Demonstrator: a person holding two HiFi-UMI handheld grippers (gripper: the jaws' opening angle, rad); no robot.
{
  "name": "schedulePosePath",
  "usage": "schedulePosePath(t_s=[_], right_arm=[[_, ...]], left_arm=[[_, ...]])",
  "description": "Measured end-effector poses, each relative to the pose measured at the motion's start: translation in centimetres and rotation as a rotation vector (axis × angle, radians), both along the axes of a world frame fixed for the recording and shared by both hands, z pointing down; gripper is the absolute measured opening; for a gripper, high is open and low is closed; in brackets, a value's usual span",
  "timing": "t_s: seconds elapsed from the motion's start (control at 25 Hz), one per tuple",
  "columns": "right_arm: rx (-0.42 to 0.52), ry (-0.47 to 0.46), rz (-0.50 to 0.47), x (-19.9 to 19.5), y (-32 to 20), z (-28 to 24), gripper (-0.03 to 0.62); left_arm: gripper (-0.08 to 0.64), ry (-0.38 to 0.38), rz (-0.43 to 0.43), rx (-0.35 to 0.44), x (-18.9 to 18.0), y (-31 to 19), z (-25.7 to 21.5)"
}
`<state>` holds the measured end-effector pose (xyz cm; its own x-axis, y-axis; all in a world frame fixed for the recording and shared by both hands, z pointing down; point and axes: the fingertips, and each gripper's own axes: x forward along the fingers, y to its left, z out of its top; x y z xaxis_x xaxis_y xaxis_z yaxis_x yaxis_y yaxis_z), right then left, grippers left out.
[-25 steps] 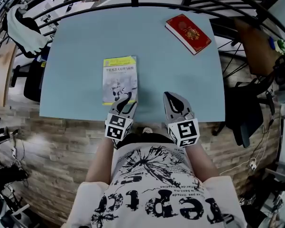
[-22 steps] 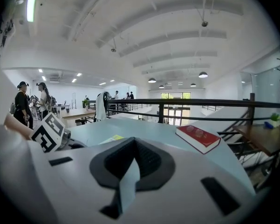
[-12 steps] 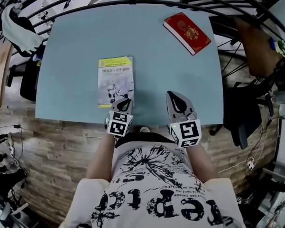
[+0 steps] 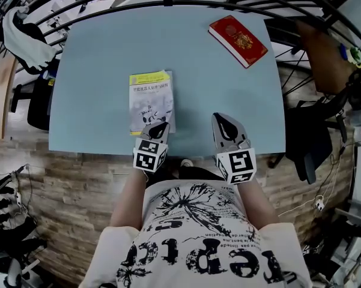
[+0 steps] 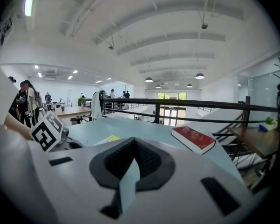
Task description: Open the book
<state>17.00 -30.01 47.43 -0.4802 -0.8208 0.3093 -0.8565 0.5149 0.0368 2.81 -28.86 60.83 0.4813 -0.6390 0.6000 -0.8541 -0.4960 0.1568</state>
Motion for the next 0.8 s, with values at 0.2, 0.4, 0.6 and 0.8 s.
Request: schedulePosePath(t_s=[0.2, 0.4, 0.6, 0.8], right_arm=[[0.015, 0.003, 0.01, -2.9, 0.4, -0.9, 0.009], [0.013, 0.002, 0.017, -7.0, 0.9, -1.7, 0.009], [0.01, -0.005, 0.011, -11.7, 1.6, -2.3, 0.009], [0.003, -0.007, -0.007, -16.0, 2.3, -2.2, 0.009]], left_arm=[[0.02, 0.079, 0.01, 0.1, -2.5, 0.1, -4.4], [0.02, 0.147, 0.004, 0.142, -6.8, 0.0, -7.4], [0.019, 0.179, -0.028, 0.205, -11.8, 0.3, -9.6], [0.02, 0.174, -0.077, 0.248, -17.0, 0.8, -10.6]])
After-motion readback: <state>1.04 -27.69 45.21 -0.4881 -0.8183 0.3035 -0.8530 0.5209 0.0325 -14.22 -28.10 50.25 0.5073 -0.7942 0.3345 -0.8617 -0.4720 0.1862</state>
